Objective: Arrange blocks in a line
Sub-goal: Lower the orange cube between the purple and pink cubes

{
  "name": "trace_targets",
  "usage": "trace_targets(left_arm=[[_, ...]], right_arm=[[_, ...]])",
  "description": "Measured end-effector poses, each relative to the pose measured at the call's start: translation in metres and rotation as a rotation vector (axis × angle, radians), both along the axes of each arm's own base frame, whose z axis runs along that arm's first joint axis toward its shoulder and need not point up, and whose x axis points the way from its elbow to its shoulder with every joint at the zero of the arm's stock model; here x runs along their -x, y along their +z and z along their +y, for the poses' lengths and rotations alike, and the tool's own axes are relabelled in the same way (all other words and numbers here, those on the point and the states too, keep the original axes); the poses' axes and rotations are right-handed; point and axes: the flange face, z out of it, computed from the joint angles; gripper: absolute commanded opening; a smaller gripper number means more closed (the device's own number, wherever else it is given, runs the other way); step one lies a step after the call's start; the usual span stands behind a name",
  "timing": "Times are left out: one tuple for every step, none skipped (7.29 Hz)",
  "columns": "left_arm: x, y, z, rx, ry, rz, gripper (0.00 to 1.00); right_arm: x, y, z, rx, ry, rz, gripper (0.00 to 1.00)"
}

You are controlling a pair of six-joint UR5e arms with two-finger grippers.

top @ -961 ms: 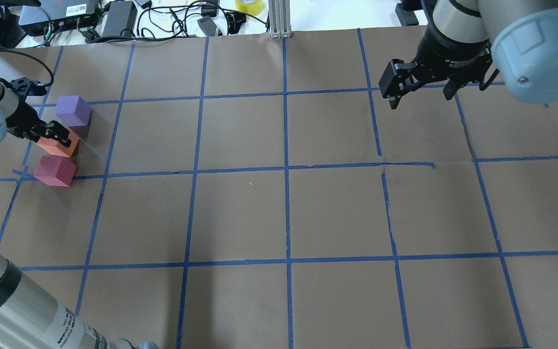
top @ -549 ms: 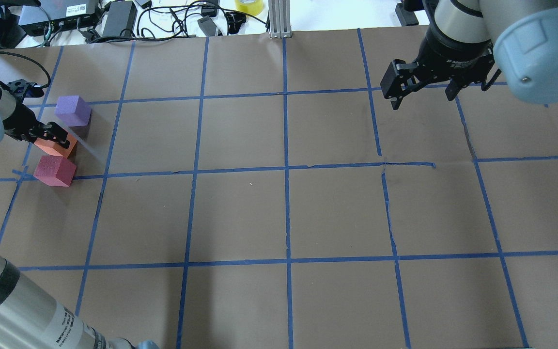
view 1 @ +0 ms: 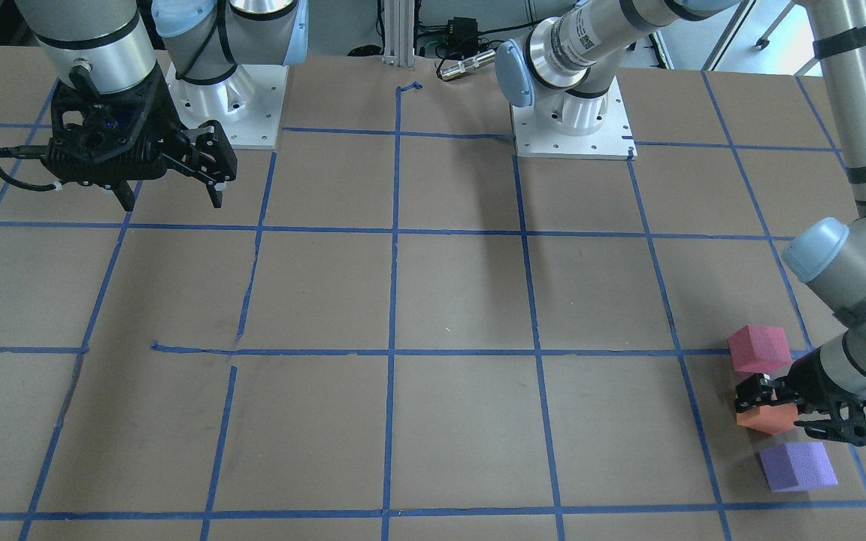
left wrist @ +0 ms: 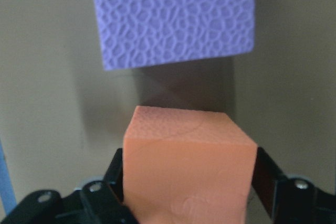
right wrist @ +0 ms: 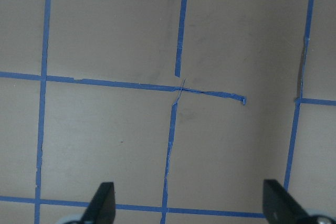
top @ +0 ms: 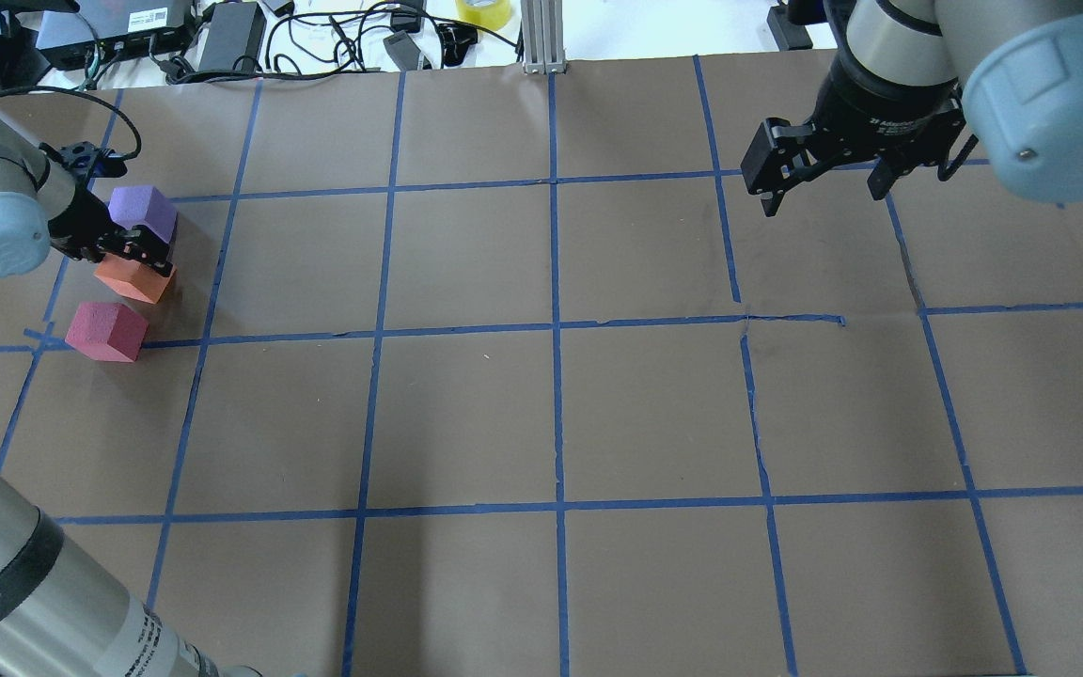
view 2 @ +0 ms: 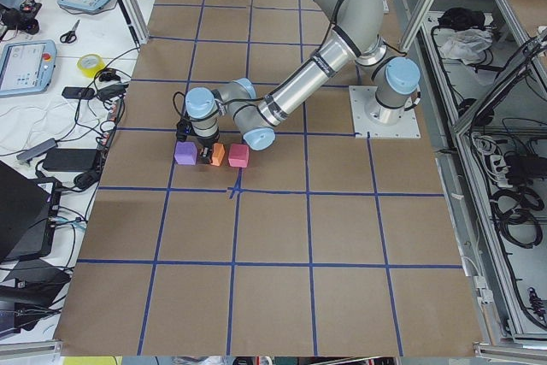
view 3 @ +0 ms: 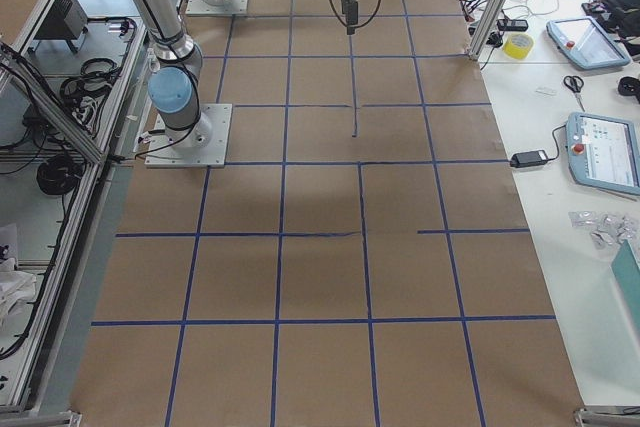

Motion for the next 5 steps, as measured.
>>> trace_targets(left_arm=[[0.006,0.0,0.0,-0.004,-0.004,-0.003,0.81],[0.008,0.0,0.0,-0.006,-0.008,-0.008,0.81],[0.007,0.001,0.0,-0.006,-0.009,-0.01,0.81],[0.002,0.001,0.0,-0.006,-0.006,-0.012,0.81],[-0.006,-0.001,0.001,-0.007,0.005,-0.012,0.81]], right_arm=[[0.0,-0.001,0.001,-0.01,-0.016,-0.001,1.0],[0.0,-0.001,0.002,-0.012,-0.027,-0.002,1.0],[0.0,-0.001,0.002,-0.015,-0.032,-0.002,1.0],[0.0,-0.001,0.003,-0.017,-0.034,-0.002,1.0],[0.0,-0.001,0.003,-0.017,-0.035,-0.002,1.0]])
